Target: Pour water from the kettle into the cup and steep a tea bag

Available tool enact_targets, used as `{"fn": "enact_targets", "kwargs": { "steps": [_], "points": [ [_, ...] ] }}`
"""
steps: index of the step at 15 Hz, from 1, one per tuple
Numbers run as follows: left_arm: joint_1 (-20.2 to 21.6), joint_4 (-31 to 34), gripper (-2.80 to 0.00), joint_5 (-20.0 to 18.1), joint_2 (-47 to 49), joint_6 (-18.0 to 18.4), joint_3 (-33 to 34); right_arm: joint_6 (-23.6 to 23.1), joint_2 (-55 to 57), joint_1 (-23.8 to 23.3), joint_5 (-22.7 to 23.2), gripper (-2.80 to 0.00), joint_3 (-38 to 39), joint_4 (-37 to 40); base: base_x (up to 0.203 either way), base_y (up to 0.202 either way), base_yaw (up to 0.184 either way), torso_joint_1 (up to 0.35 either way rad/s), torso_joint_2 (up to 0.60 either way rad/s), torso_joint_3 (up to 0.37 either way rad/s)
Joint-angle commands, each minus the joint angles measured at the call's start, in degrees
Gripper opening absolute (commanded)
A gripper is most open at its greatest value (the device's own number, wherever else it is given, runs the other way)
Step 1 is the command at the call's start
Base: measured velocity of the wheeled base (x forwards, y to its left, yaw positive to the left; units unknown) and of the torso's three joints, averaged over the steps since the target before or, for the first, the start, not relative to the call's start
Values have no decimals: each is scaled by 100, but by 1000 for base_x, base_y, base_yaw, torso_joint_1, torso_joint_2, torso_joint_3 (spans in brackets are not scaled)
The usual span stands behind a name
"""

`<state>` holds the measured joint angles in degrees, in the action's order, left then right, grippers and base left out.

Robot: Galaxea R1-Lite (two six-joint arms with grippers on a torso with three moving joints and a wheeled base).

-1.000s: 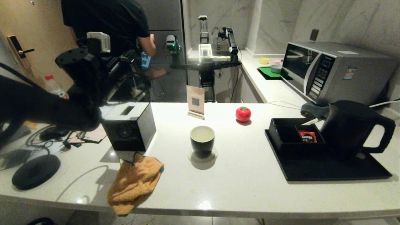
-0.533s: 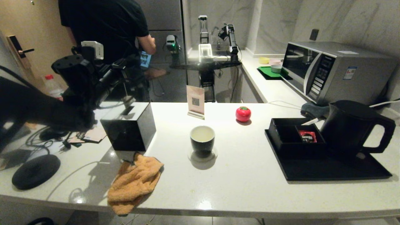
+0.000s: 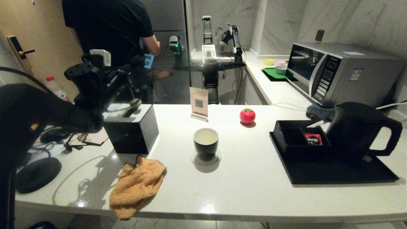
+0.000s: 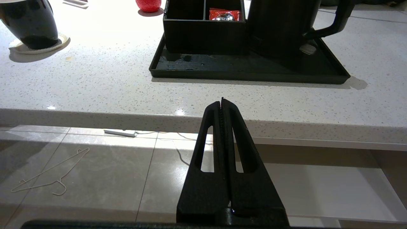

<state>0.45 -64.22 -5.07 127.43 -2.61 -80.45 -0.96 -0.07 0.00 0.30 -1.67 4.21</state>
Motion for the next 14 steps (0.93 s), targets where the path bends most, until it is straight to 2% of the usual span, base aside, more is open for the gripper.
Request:
{"fn": "enact_targets", "kwargs": {
  "steps": [1, 5, 14],
  "points": [
    [78, -87, -280, -11, 284, -10, -15, -1, 7, 0, 5, -280, 0, 1, 0, 0, 0, 0, 0, 0],
    [210, -126, -280, -3, 300, -14, -20, -1, 7, 0, 5, -280, 0, 1, 0, 0, 0, 0, 0, 0],
    [230, -97, -280, -31, 5, -29, -24, -1, 7, 0, 5, -280, 0, 1, 0, 0, 0, 0, 0, 0]
  ]
}}
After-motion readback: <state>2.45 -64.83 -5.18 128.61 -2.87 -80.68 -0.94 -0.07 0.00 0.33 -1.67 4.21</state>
